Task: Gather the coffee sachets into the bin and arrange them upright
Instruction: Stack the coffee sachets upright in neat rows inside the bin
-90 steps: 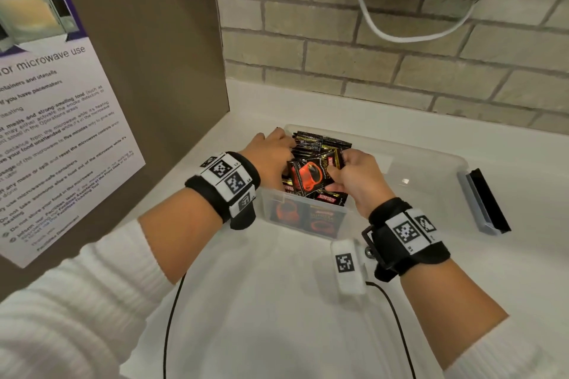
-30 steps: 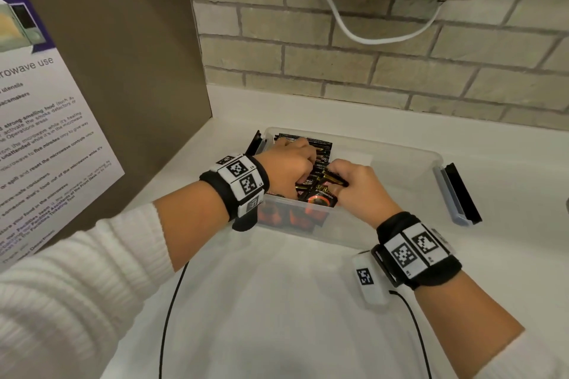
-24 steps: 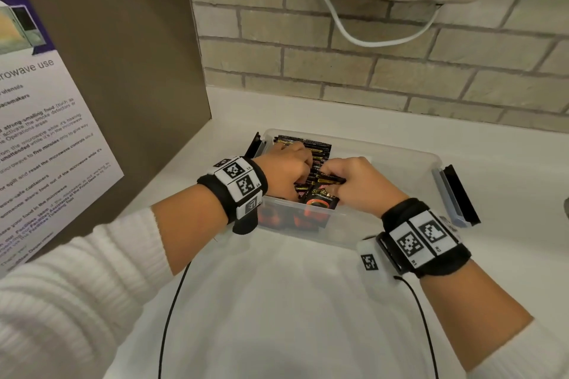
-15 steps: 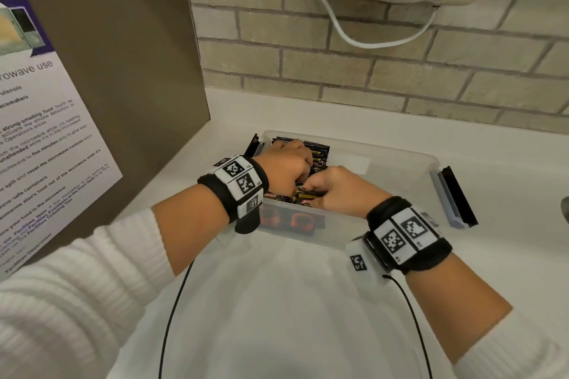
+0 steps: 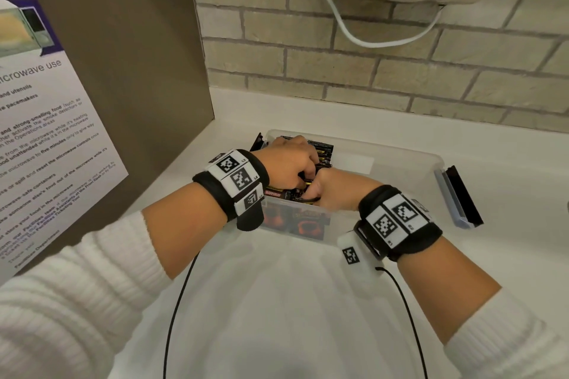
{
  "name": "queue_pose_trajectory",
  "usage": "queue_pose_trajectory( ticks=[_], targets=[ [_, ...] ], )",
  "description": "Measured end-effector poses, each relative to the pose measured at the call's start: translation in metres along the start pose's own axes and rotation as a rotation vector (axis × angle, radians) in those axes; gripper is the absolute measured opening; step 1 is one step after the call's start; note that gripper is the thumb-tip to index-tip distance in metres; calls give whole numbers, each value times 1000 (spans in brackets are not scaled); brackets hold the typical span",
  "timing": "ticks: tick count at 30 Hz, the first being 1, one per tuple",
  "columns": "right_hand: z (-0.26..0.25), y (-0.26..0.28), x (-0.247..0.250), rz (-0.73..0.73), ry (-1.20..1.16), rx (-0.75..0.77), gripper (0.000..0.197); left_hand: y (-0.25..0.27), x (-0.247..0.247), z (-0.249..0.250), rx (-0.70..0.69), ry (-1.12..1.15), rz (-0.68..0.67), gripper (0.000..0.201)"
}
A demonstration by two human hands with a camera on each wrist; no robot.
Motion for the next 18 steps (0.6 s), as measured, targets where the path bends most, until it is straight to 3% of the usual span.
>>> queue_pose_trajectory(
  ticks=[3, 7, 10, 14, 18],
  targets=[
    [6, 0, 0, -19, -32, -27, 20, 2, -2, 3, -8, -25, 2, 22],
    [25, 8, 3, -14, -370, -151, 40, 6, -3, 2, -21, -124, 20, 22],
    [32, 13, 2, 18, -515, -190, 33, 7, -5, 2, -33, -169, 15, 22],
    [26, 15, -2, -50, -395, -156, 26, 6, -8, 2, -39, -182, -33, 22],
    [22, 13, -1, 11, -276, -143, 26, 10, -5, -3, 2, -84, -39, 24]
  ],
)
Point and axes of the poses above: each hand's wrist, its own y-axis away from the middle knuckle, its own x-axis out of the back of the hand, z = x × y, the point moved 4 cm from there along -y, towards the middle knuckle, and after that the axes turned 2 degrees about y, right-handed, at the moved point
